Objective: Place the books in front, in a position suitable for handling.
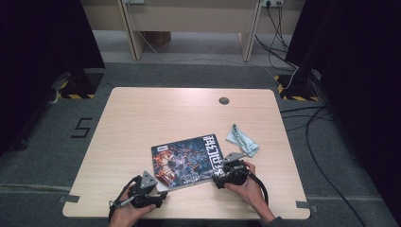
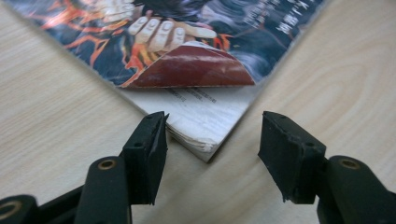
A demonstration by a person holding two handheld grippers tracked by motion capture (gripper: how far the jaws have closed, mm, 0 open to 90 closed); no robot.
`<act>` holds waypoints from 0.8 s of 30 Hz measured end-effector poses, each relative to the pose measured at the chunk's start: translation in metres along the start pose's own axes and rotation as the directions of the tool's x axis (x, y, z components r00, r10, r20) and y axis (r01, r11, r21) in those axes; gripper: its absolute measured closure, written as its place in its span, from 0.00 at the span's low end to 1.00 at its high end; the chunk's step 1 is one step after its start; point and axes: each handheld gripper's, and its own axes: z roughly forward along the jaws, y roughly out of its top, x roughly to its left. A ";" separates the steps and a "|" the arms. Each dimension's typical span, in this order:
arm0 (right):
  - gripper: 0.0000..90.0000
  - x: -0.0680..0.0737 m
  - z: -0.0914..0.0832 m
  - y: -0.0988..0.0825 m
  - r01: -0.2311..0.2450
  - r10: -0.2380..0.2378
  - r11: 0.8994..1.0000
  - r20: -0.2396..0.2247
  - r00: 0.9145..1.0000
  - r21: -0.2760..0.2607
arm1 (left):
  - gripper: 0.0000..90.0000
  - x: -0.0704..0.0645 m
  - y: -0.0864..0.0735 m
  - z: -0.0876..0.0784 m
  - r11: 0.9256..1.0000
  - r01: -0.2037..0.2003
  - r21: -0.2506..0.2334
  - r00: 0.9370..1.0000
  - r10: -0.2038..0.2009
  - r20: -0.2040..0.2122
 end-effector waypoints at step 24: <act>0.28 0.008 -0.002 0.022 -0.033 0.034 0.997 0.004 0.999 -0.069 | 0.44 0.031 0.033 0.000 0.982 0.067 -0.179 0.997 -0.073 -0.026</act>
